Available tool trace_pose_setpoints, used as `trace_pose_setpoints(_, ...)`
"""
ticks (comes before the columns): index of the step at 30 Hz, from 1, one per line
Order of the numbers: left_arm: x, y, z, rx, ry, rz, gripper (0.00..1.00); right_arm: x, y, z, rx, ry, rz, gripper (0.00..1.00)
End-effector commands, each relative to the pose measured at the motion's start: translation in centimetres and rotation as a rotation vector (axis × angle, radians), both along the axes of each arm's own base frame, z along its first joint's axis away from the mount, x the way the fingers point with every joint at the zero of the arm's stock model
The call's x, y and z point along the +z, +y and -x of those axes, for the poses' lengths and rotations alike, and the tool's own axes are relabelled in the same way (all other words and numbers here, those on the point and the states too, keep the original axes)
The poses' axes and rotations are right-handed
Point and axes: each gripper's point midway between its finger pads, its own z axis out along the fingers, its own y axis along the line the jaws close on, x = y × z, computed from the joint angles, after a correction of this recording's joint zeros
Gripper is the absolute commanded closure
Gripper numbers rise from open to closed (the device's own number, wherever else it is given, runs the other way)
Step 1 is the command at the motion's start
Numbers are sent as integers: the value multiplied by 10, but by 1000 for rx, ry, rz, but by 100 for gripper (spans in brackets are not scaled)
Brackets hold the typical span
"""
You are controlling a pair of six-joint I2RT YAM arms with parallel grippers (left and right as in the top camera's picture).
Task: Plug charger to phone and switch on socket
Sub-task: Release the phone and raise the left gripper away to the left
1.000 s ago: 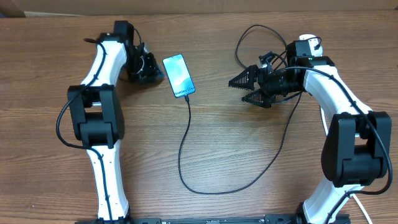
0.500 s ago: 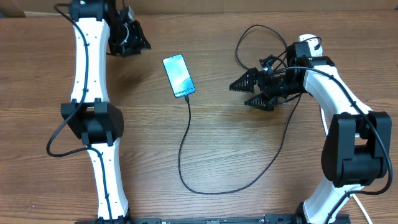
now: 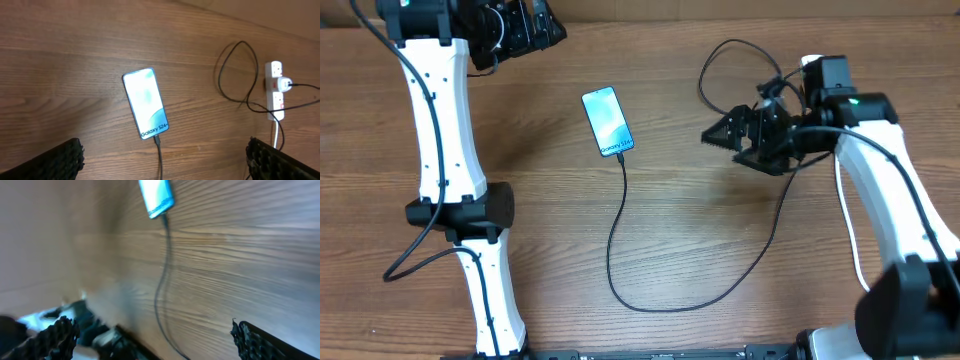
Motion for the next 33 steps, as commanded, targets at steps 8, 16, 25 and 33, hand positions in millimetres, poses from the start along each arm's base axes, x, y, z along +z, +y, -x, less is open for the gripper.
trace_pose_setpoints(8,84,15,68,-5,-146,-100,0,27,-63,3,-210,-96,248,0)
trace_pose_setpoints(16,70,37,140,66,-11,-224,0,28,-87,-3,-281,-96,249,0)
trace_pose_setpoints(25,29,42,186,99,161,-241,0,32,-91,-11,-295,-134,236,0)
trace_pose_setpoints(33,-43,51,186,199,353,-253,0,30,-110,-20,-371,-146,302,0)
